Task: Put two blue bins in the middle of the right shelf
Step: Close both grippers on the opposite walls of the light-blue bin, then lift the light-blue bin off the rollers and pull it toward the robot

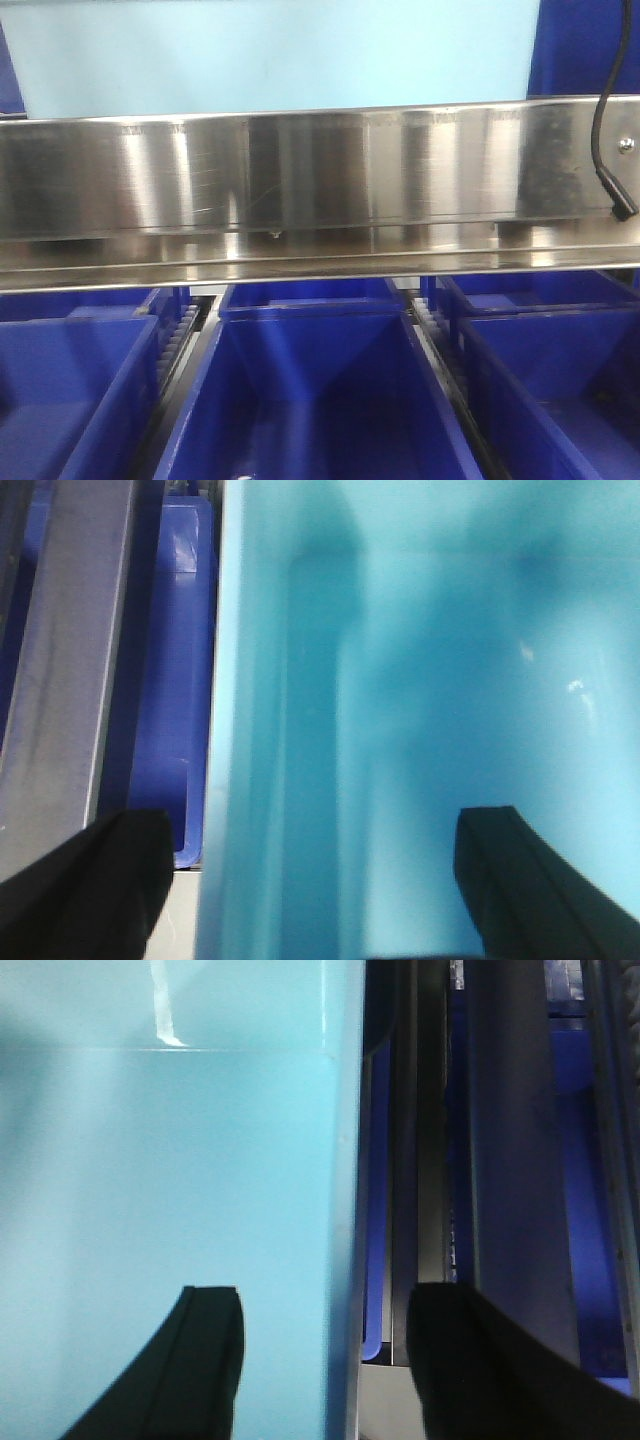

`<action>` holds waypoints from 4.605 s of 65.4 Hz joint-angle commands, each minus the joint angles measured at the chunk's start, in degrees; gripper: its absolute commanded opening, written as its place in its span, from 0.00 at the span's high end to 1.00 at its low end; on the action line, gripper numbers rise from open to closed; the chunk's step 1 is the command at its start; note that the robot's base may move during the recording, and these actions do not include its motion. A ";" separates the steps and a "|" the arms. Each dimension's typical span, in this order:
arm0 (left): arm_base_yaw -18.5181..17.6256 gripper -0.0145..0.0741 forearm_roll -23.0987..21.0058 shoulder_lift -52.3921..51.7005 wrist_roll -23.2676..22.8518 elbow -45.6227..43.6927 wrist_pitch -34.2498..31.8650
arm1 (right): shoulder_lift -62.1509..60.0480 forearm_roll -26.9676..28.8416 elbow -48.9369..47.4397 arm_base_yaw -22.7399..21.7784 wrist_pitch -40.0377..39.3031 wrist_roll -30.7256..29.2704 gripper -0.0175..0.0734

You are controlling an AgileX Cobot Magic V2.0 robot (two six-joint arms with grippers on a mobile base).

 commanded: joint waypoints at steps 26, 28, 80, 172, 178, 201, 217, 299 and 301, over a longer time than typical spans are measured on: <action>0.11 0.30 -0.12 -0.46 -0.47 -0.10 -0.22 | 0.02 -1.25 -0.26 2.41 -0.54 3.46 0.52; 0.11 0.30 -0.12 -0.46 -0.47 -0.10 -0.22 | 0.02 -1.25 -0.26 2.41 -0.54 3.56 0.52; 0.11 0.30 -0.12 -0.46 -0.47 -0.10 -0.22 | 0.14 -4.52 -0.26 3.93 -0.54 3.82 0.52; -4.62 0.96 2.63 -8.24 -4.53 -11.83 -0.22 | -7.51 -13.21 -7.43 8.60 -0.54 7.08 0.99; -6.03 0.96 3.47 -8.76 -4.53 -12.79 -0.22 | -8.03 -13.60 -9.64 8.60 -0.54 7.17 0.99; -8.30 0.96 9.15 -9.55 -4.53 -12.93 -0.22 | -8.05 -15.28 -12.69 9.98 -0.54 7.17 0.99; -8.30 0.96 11.75 -9.55 -4.53 -12.93 -0.22 | -7.92 -16.15 -12.69 9.98 -0.54 7.17 0.99; -8.30 0.96 12.14 -9.55 -4.53 -12.93 -0.22 | -7.92 -16.15 -12.69 9.98 -10.41 7.17 0.99; -8.30 0.96 12.14 -9.55 -4.53 -12.93 -0.22 | -7.92 -16.15 -12.69 9.98 -10.41 7.17 0.99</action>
